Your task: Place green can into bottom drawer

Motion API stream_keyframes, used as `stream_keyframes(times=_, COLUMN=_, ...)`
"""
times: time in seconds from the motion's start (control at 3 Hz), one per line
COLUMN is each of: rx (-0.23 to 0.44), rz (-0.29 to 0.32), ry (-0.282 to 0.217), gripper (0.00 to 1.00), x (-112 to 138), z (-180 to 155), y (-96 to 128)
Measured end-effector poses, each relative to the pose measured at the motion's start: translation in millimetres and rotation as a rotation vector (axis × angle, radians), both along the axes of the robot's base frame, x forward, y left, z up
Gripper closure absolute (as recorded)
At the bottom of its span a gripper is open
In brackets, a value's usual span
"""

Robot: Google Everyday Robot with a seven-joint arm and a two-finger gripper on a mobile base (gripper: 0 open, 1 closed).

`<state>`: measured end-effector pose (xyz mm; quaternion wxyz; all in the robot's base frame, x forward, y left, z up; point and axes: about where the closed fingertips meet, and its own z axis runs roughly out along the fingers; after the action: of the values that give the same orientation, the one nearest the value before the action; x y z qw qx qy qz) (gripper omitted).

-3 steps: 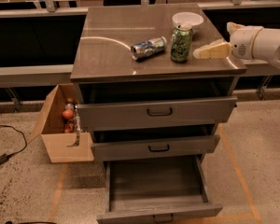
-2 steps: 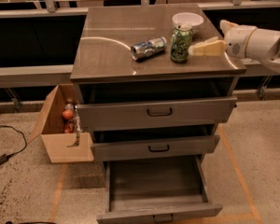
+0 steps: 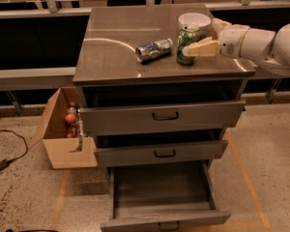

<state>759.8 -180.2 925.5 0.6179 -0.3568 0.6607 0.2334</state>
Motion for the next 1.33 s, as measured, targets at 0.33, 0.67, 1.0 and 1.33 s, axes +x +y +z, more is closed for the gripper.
stream_keyframes(times=0.33, rx=-0.005, rz=0.039, ry=-0.003, gripper=0.00, x=5.8, z=-9.0, y=19.5)
stream_keyframes(times=0.67, rx=0.002, rz=0.079, ry=-0.009, gripper=0.18, x=10.0, z=-15.5, y=33.5)
stream_keyframes(times=1.0, rx=0.009, rz=0.103, ry=-0.012, gripper=0.41, x=10.1, z=-19.1, y=39.0)
stream_keyframes(times=1.33, rx=0.018, rz=0.102, ry=-0.009, gripper=0.63, x=8.3, z=-16.6, y=35.1)
